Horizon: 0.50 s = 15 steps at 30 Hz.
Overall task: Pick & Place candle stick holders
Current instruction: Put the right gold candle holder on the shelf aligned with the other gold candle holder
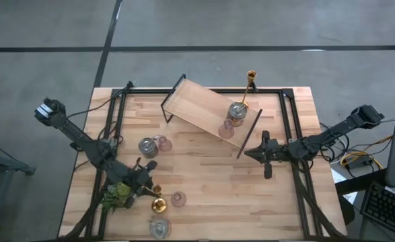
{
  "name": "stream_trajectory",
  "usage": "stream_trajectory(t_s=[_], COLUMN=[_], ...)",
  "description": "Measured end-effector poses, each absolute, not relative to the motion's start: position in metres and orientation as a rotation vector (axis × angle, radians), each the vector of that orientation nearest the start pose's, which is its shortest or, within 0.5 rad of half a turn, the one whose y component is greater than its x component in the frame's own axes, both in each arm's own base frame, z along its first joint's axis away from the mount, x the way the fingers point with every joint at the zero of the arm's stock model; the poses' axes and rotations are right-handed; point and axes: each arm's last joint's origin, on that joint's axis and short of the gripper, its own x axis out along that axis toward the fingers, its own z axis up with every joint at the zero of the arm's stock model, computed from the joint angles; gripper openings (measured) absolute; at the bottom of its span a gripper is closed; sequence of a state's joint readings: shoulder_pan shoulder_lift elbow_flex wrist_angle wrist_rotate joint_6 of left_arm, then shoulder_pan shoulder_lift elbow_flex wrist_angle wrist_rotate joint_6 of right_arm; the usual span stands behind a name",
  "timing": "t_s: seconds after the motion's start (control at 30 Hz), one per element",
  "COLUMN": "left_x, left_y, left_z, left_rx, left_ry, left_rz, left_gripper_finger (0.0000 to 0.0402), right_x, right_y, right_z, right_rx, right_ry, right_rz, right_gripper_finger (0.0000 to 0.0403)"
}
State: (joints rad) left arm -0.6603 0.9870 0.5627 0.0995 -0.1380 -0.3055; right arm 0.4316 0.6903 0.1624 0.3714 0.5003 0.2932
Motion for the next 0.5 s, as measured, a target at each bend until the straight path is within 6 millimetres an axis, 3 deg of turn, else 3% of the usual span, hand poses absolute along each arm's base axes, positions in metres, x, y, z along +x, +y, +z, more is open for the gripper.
stream_trajectory(t_s=[0.3, 0.5], left_x=[0.164, 0.156], left_y=[-0.106, -0.086], left_z=[0.266, 0.304], left_rx=[-0.059, -0.033], left_ry=[0.300, 0.223], left_rz=[-0.255, -0.012], left_gripper_finger=[0.0019, 0.0020], right_x=[0.142, 0.142], right_y=[0.050, 0.050], right_z=[0.183, 0.183], right_rx=[0.237, 0.238], right_ry=[0.133, 0.134], right_rz=[-0.090, -0.091], right_gripper_finger=[0.0008, 0.0008])
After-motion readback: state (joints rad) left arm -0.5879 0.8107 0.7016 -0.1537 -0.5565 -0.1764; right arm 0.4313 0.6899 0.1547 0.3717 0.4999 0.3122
